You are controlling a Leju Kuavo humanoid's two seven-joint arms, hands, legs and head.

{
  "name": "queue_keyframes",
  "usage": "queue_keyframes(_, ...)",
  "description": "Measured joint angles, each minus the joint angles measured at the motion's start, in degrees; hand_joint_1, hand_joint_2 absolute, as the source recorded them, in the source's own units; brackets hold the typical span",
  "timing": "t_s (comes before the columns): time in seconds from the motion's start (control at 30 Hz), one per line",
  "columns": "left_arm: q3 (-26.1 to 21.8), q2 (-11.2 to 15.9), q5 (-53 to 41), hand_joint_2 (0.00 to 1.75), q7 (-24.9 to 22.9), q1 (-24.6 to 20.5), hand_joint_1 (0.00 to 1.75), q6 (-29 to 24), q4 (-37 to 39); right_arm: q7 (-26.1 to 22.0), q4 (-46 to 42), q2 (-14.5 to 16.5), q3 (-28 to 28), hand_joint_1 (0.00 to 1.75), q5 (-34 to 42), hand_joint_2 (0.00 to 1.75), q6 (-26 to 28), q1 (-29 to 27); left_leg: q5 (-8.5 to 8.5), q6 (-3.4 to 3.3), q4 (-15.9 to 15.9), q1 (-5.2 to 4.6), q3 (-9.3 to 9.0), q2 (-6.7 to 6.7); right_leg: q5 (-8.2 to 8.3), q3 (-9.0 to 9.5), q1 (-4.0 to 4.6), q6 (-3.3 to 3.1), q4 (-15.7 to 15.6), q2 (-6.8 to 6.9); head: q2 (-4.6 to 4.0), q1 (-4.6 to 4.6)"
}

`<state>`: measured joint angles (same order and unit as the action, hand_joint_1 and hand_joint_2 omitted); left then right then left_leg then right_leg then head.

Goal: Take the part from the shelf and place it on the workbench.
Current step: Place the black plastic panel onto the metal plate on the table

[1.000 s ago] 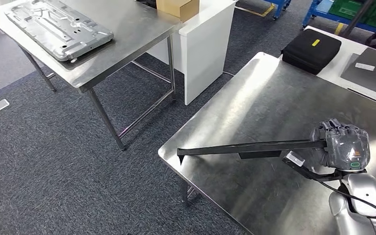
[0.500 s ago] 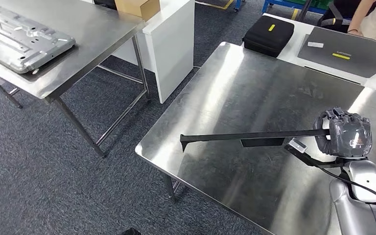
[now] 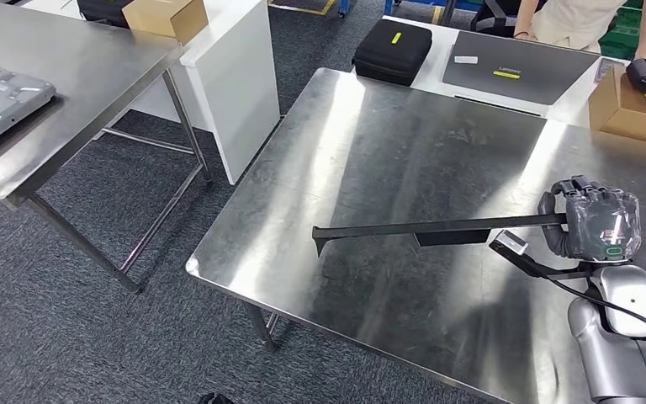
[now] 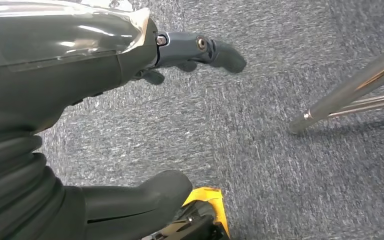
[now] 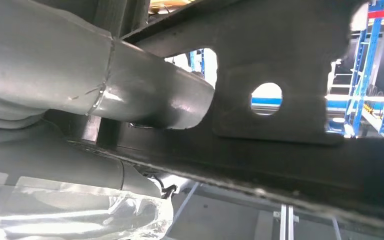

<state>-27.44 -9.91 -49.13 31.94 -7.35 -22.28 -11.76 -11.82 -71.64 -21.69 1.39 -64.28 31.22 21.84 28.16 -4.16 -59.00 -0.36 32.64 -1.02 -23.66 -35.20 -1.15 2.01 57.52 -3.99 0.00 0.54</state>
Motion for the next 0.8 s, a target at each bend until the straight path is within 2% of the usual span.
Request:
queue_keyframes(0.07, -0.02, -0.08, 0.02, 1.75, 0.44, -0.01, 0.0, -0.44, 0.0, 0.0, 0.04, -0.09, 0.02, 1.75, -0.17, 0.0, 0.04, 0.09, -0.81, -0.16, 0.76, -0.04, -0.07, 0.36, 0.3, -0.24, 0.15, 0.6, -0.23, 0.08, 0.0, 0.04)
queue_keyframes(0.13, -0.04, -0.18, 0.05, 1.75, 0.85, 0.01, 0.0, -1.08, 0.0, 0.0, 0.11, -0.19, 0.04, 1.75, -0.44, 0.0, 0.08, 0.37, -2.02, -0.53, 2.16, 0.14, -0.28, 0.72, -1.04, -1.55, 0.43, 0.61, 1.84, 1.3, 0.0, -0.19)
queue_keyframes(0.2, -0.05, -0.32, 0.06, 1.75, 1.01, 0.13, 0.0, -1.52, 0.01, 0.0, 0.31, -0.11, 0.15, 1.75, -0.73, 0.0, 0.08, 0.77, -2.72, -0.82, 2.83, 0.12, -0.08, 1.17, -4.53, -4.6, 0.38, 0.17, 8.46, 2.76, 0.0, -0.53)
queue_keyframes(0.23, -0.05, -0.37, 0.07, 1.75, 1.02, 0.2, 0.0, -1.68, 0.02, 0.0, 0.46, 0.02, 0.25, 1.75, -0.84, 0.0, 0.05, 0.87, -2.86, -0.85, 2.82, 0.06, 0.15, 1.43, -6.2, -6.22, 0.26, 0.18, 12.39, 3.08, 0.0, -0.64)
queue_keyframes(0.27, -0.06, -0.42, 0.07, 1.75, 1.02, 0.29, 0.0, -1.79, 0.02, 0.0, 0.62, 0.14, 0.34, 1.75, -0.89, 0.0, 0.04, 0.88, -2.95, -0.81, 2.78, 0.03, 0.34, 1.68, -7.17, -7.15, 0.16, 0.43, 15.06, 3.22, 0.0, -0.66)
queue_keyframes(0.3, -0.07, -0.45, 0.07, 1.75, 1.02, 0.34, 0.0, -1.87, 0.02, 0.0, 0.78, 0.24, 0.43, 1.75, -0.92, 0.0, 0.02, 0.86, -3.02, -0.75, 2.75, 0.01, 0.46, 1.89, -7.3, -6.99, 0.02, 0.88, 15.69, 3.31, 0.0, -0.65)
queue_keyframes(0.33, -0.07, -0.47, 0.07, 1.75, 1.02, 0.37, 0.0, -1.89, 0.02, 0.0, 0.89, 0.3, 0.5, 1.75, -0.95, 0.0, 0.02, 0.86, -3.06, -0.65, 2.66, 0.02, 0.53, 2.04, -6.52, -5.51, -0.15, 1.48, 13.73, 3.45, 0.0, -0.66)
queue_keyframes(0.37, -0.08, -0.49, 0.07, 1.75, 1.02, 0.37, 0.0, -1.89, 0.02, 0.0, 0.95, 0.32, 0.56, 1.75, -0.97, 0.0, 0.02, 0.92, -3.03, -0.51, 2.49, 0.04, 0.57, 2.16, -5.19, -2.95, -0.37, 2.09, 9.66, 3.74, 0.0, -0.67)
queue_keyframes(0.4, -0.08, -0.5, 0.06, 1.75, 1.02, 0.36, 0.0, -1.89, 0.02, 0.0, 0.99, 0.33, 0.61, 1.75, -0.98, 0.0, 0.02, 1.0, -2.92, -0.3, 2.23, -0.02, 0.63, 2.27, -4.09, -0.37, -0.5, 2.42, 5.33, 4.17, 0.0, -0.66)
queue_keyframes(0.43, -0.08, -0.51, 0.06, 1.75, 1.03, 0.35, 0.0, -1.9, 0.02, 0.0, 1.02, 0.36, 0.66, 1.75, -0.98, 0.0, 0.02, 1.07, -2.78, -0.02, 1.91, -0.12, 0.73, 2.36, -3.19, 1.69, -0.47, 2.44, 1.81, 4.4, 0.0, -0.67)
queue_keyframes(0.47, -0.08, -0.5, 0.06, 1.75, 1.03, 0.35, 0.0, -1.88, 0.02, 0.01, 1.08, 0.39, 0.69, 1.75, -0.98, 0.0, 0.02, 1.15, -2.64, 0.24, 1.62, -0.29, 0.88, 2.42, -2.71, 2.89, -0.43, 2.2, -0.26, 4.51, 0.0, -0.63)
queue_keyframes(0.5, -0.09, -0.48, 0.08, 1.75, 0.99, 0.35, 0.0, -1.76, 0.02, 0.01, 1.14, 0.46, 0.72, 1.75, -1.01, 0.0, 0.02, 1.19, -2.56, 0.24, 1.42, -0.46, 1.06, 2.45, -2.64, 3.19, -0.39, 1.83, -0.82, 4.46, 0.0, -0.54)
queue_keyframes(0.53, -0.11, -0.45, 0.15, 1.75, 0.85, 0.35, 0.0, -1.45, 0.02, 0.01, 1.2, 0.56, 0.75, 1.75, -1.14, 0.0, 0.03, 1.23, -2.58, -0.05, 1.31, -0.54, 1.22, 2.46, -2.43, 3.23, -0.37, 1.54, -0.87, 4.25, 0.0, -0.44)
queue_keyframes(0.63, -0.23, -0.36, 0.48, 1.75, 0.3, 0.37, 0.0, -0.13, 0.02, 0.05, 1.53, 0.8, 0.86, 1.75, -2.46, 0.0, 0.2, 1.52, -2.85, -1.17, 1.32, -0.49, 1.39, 2.45, -2.25, 3.13, -0.32, 1.19, -0.84, 4.14, 0.0, -0.3)
queue_keyframes(0.8, -0.37, -0.34, 0.93, 1.75, 0.0, 0.37, 0.0, 0.0, 0.02, 0.34, 2.44, 0.86, 1.21, 1.75, -3.83, 0.0, 0.2, 2.26, -3.2, -0.8, 1.58, -0.16, 1.39, 2.45, -2.12, 2.96, 0.11, 0.8, -0.82, 4.14, 0.0, -0.3)
